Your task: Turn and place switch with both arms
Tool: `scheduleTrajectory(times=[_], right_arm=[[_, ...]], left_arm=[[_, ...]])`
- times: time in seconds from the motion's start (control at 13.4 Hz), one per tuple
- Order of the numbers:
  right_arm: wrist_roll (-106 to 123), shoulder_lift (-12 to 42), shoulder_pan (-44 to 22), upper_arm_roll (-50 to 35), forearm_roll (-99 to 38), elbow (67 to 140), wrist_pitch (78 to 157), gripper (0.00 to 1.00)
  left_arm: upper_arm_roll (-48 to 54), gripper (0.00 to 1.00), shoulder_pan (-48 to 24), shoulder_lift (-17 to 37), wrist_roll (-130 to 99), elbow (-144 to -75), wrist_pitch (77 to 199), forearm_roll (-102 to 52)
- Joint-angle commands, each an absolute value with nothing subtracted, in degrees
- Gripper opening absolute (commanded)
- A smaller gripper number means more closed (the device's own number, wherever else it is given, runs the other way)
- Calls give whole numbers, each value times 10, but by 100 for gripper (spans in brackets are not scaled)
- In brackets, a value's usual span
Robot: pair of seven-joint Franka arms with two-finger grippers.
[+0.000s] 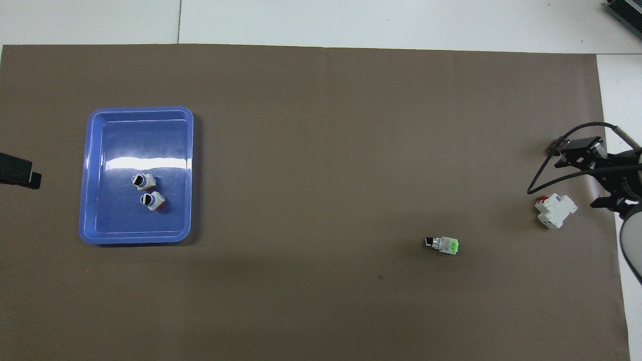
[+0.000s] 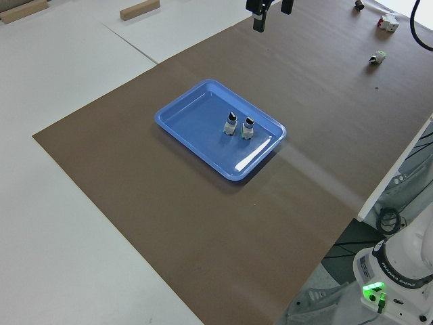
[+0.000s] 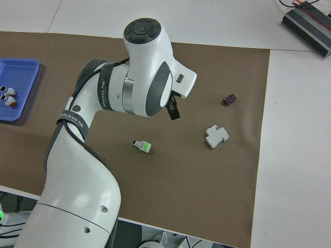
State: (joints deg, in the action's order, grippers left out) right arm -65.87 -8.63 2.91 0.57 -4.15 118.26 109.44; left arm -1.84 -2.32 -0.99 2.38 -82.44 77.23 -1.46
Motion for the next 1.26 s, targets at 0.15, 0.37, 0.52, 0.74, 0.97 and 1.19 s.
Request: scheduleTrajectory(times=[0.15,0.37,0.52,0.74,0.97,1.19], right_arm=[[-887,-91,-21,6,-104,1273,1147,100],[-896,-85,-24,6,-178,1313,1167,100],[-896,-86,-23,6,-181,1353,1190,100],[-895,-69,-23,6,-181,1404,1258,100],[-892,-70,-32,6,-207,1427,1263,100],[-893,-70,-37,5,-218,1462,1305,100]], left_arm=[[-18,100,-23,-26,19,-843,772,-6],[-17,100,-23,-26,19,-842,772,-6],[-18,100,-23,-26,19,-842,772,-6],[-18,100,-23,-26,19,-842,772,-6],[-18,100,-23,-26,19,-842,772,-6],[-18,100,-22,-26,19,-842,772,-6]])
